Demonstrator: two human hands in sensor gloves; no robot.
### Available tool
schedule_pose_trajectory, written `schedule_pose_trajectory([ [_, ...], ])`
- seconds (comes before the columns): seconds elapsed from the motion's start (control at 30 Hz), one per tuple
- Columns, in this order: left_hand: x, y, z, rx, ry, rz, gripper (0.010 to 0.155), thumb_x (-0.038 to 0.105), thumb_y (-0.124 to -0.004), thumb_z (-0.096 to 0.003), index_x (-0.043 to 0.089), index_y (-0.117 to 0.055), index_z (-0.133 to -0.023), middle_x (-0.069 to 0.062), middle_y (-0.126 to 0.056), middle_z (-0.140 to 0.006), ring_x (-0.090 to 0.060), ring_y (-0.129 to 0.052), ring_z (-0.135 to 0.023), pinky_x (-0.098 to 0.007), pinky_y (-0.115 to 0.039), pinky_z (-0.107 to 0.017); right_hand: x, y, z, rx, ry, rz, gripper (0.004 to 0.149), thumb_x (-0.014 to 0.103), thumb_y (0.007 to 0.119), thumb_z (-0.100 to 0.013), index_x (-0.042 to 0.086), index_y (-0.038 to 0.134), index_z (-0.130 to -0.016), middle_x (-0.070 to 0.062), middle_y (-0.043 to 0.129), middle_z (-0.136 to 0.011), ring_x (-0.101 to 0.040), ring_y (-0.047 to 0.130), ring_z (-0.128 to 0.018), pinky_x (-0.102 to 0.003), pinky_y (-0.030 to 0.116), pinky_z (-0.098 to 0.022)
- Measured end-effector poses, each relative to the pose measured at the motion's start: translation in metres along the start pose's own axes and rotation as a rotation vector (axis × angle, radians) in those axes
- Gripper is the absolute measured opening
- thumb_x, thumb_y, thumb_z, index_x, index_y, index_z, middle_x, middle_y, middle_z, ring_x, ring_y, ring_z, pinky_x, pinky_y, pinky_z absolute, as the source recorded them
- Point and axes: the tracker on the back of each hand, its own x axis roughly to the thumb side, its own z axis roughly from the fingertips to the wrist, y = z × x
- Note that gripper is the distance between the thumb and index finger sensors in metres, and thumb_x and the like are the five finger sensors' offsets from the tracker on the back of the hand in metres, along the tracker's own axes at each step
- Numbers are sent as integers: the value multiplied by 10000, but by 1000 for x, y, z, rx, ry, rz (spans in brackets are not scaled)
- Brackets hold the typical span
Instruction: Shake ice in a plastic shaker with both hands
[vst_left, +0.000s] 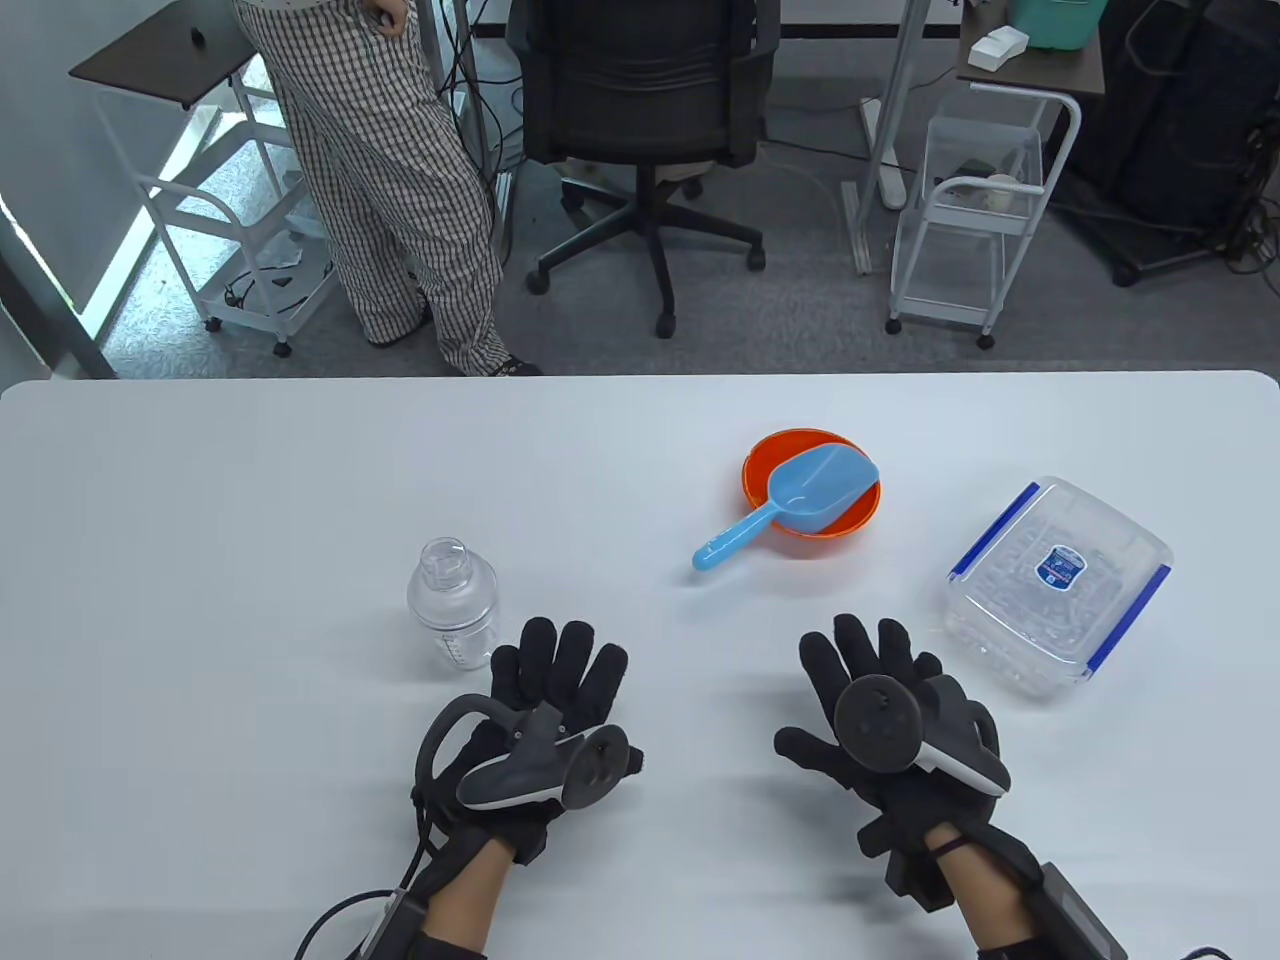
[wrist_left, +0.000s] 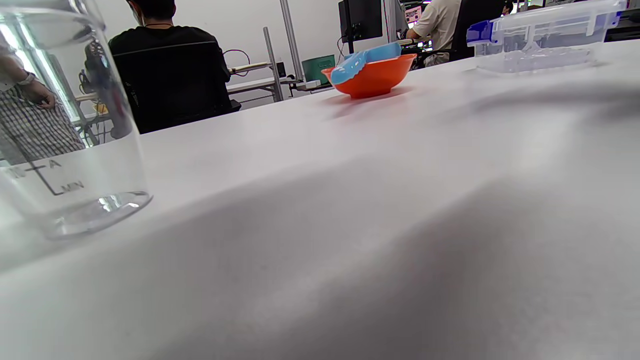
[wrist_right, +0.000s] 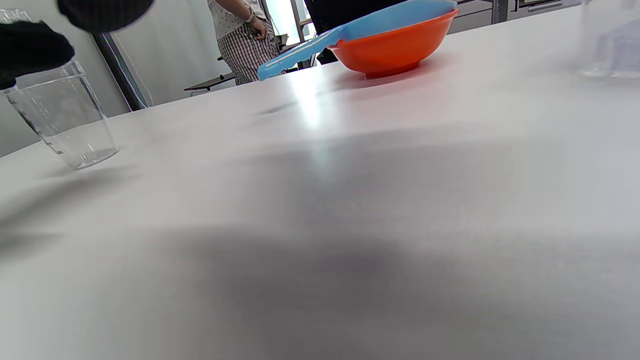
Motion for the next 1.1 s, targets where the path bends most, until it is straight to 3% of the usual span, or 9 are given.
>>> schedule_pose_trajectory([
  [0.13, -22, 20, 4, 149, 139, -84, 929, 706, -337, -613, 99, 152, -1119, -313, 84, -1197, -649, -47, -1045, -731, -262, -750, 0, 2, -1, 15, -2, 2, 903, 608, 557, -539, 101, 102, -1133, -267, 5, -1156, -625, 9, -949, -794, 137, -598],
  [0.23, -64, 36, 10, 417, 383, 49, 986, 701, -371, -615, 43, 221, -1050, -346, 108, -1161, -670, -46, -1015, -741, -249, -729, 1, 2, -2, 19, -6, -3, 903, 605, 558, -540, 100, 102, -1132, -267, 5, -1155, -624, 8, -949, -793, 135, -598],
  [0.3, -91, 37, 11, 505, 508, 204, 1025, 706, -398, -611, 3, 216, -1034, -376, 71, -1154, -692, -72, -1006, -746, -278, -718, 1, 2, -2, 19, -8, -2, 901, 605, 559, -540, 101, 105, -1133, -267, 8, -1157, -625, 10, -949, -793, 136, -598],
  [0.47, -138, 7, -4, 371, 636, 648, 1011, 714, -462, -607, 20, 66, -1119, -415, 47, -1138, -737, -93, -967, -760, -301, -697, 0, 1, -2, 14, -12, -9, 900, 604, 560, -541, 101, 107, -1134, -269, 14, -1157, -625, 12, -951, -792, 138, -599],
  [0.57, -144, -3, -10, 404, 661, 774, 928, 705, -513, -608, 136, 28, -1103, -402, -80, -1177, -731, -217, -997, -748, -381, -703, -1, 1, -2, 12, -11, -13, 900, 604, 561, -541, 100, 108, -1134, -270, 17, -1159, -625, 16, -952, -792, 139, -599],
  [0.67, -143, -2, -12, 438, 714, 741, 848, 593, -637, -615, 178, -72, -1091, -271, -354, -1203, -633, -508, -1029, -702, -561, -698, -1, 1, -2, 14, -10, -18, 899, 602, 562, -541, 100, 110, -1134, -270, 19, -1160, -626, 18, -952, -793, 141, -599],
  [0.73, -144, 0, -12, 423, 694, 687, 828, 591, -623, -625, 163, -78, -1079, -271, -397, -1182, -603, -604, -999, -663, -692, -646, 0, 1, -2, 18, -11, -18, 897, 602, 561, -542, 100, 112, -1134, -271, 21, -1160, -627, 20, -952, -792, 142, -600],
  [1.0, -137, 3, 3, 577, 703, 696, 711, 511, -719, -608, 230, -261, -1073, -263, -535, -1146, -614, -698, -945, -644, -718, -615, 1, -1, 0, 13, -34, -22, 893, 599, 563, -542, 100, 119, -1135, -272, 31, -1162, -629, 38, -955, -793, 158, -604],
  [1.1, -129, 7, 12, 648, 641, 742, 710, 511, -724, -606, 229, -270, -1073, -269, -544, -1140, -612, -706, -939, -640, -722, -611, 3, -1, 0, 11, -52, -22, 894, 601, 565, -541, 102, 121, -1136, -270, 33, -1164, -628, 33, -956, -792, 156, -606],
])
